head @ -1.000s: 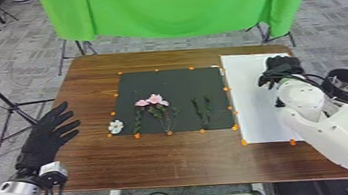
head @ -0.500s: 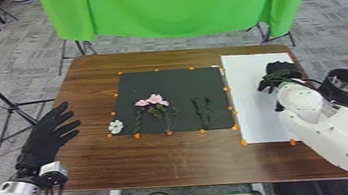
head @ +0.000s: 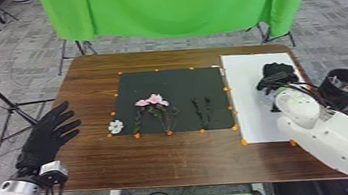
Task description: Arrange flowers
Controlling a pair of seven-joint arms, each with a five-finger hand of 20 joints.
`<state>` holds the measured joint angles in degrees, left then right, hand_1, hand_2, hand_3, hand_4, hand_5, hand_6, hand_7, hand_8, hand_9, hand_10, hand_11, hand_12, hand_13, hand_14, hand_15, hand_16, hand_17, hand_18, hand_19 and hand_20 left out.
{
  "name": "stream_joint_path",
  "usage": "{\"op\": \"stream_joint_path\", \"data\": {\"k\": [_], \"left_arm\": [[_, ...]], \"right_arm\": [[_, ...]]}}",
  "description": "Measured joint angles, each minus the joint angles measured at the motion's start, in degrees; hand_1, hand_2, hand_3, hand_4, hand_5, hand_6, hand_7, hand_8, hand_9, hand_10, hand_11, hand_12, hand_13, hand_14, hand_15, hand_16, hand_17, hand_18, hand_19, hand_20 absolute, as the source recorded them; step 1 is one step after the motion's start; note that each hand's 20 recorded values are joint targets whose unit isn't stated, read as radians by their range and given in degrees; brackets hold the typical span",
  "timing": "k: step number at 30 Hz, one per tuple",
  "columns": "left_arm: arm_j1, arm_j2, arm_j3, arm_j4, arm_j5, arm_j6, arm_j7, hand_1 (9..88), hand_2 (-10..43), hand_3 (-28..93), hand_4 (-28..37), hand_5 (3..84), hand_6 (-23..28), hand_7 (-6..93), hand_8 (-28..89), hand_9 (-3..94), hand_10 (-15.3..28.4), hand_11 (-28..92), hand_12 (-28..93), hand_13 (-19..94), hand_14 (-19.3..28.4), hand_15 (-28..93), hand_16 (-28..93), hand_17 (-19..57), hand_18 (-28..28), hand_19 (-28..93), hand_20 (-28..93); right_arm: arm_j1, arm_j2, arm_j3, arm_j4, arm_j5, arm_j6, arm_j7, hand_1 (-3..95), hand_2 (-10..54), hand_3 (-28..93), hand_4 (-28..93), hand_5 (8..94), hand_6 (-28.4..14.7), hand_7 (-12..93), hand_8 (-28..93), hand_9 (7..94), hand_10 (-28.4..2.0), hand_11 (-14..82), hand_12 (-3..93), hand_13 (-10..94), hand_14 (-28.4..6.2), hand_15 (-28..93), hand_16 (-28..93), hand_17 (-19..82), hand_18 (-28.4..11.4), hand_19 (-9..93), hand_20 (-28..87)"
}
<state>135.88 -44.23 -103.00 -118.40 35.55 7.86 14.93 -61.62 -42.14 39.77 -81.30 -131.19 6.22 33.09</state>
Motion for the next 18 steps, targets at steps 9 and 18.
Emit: {"op": "stream_joint_path", "data": {"k": [9, 18], "left_arm": [[0.0, 0.00, -0.05, 0.00, 0.01, -0.08, -0.07, 25.4, -2.3, 70, -23.9, 23.9, 2.3, 21.1, -11, 20.3, 11.4, 23, 17, 19, 15.2, 37, 0, -8.8, 22.5, 47, 10], [0.2, 0.00, -0.21, -0.05, 0.01, -0.08, -0.04, 25.5, -2.3, 70, -24.0, 23.9, 2.3, 21.1, -11, 20.4, 11.4, 23, 17, 19, 15.3, 37, 0, -8.9, 22.5, 47, 10]], "right_arm": [[0.0, 0.0, -0.5, 0.2, -4.5, 2.3, -1.7, 45.9, -8.1, 83, -28, 76.9, 3.3, 37, -3, 92.7, -5.3, 25.4, 27.9, 82, -4.1, 64, 28, 42, -20.5, 93, 51], [-0.8, 0.1, 0.8, -3.2, -7.7, 4.5, -4.6, 45.9, -8.7, 84, -28, 77.8, 3.2, 36, -1, 93.3, -5.3, 25.0, 28.3, 82, -4.1, 64, 28, 42, -20.4, 93, 51]]}}
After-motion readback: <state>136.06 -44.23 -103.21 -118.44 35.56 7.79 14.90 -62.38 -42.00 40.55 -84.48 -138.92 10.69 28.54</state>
